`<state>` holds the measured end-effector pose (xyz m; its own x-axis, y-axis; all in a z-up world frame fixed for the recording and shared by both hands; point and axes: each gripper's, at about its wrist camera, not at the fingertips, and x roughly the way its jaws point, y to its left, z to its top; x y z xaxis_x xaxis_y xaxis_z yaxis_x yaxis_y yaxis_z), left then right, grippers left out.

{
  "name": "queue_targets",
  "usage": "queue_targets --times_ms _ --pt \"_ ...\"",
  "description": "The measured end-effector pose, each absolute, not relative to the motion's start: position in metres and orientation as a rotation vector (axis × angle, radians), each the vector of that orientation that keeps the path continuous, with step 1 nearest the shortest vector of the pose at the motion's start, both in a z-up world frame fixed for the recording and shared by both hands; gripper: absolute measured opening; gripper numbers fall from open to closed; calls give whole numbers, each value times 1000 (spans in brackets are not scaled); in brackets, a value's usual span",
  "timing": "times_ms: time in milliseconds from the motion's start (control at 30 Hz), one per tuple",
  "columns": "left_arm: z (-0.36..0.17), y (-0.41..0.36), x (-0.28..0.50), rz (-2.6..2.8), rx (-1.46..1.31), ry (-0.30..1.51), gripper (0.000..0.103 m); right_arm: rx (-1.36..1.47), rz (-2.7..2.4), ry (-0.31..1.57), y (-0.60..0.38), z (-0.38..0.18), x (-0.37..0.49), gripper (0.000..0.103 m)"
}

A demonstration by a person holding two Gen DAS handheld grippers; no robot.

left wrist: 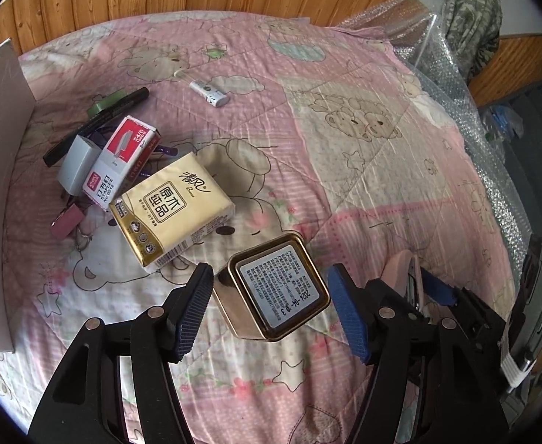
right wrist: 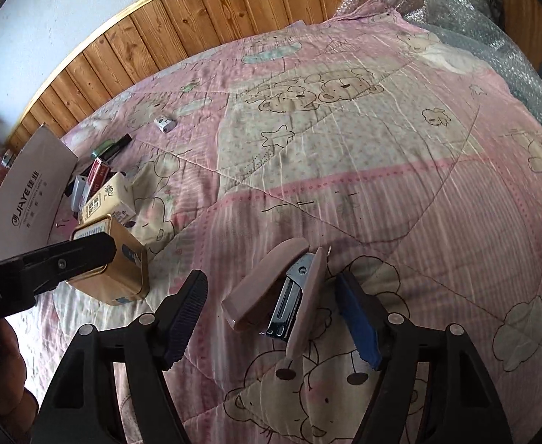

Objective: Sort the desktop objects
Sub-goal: 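Grasp the pink stapler with the right tool while the left tool grasps the gold tin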

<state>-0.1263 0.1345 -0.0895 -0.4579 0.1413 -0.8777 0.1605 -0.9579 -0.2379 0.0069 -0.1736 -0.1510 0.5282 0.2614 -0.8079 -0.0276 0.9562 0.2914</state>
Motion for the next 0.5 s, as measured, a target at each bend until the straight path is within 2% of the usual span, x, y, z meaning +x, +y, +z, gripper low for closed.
queue_targets --times_ms 33,100,167,233,300,500 --pt "-90 136 -127 -2629 1625 454 69 231 172 999 -171 -151 6 72" --pt "-90 139 -126 -2608 1615 456 69 170 145 990 -168 -151 4 59" --pt "-85 139 -125 -2574 1615 480 68 141 145 978 -168 -150 -1 55" --pt "-78 143 -125 -2597 1599 499 68 156 150 975 -173 -149 -4 53" --pt "-77 148 -130 -2578 1596 436 68 166 152 970 -175 -149 -6 53" --pt "-109 142 -134 -2411 1654 418 67 119 157 957 -169 -152 -3 52"
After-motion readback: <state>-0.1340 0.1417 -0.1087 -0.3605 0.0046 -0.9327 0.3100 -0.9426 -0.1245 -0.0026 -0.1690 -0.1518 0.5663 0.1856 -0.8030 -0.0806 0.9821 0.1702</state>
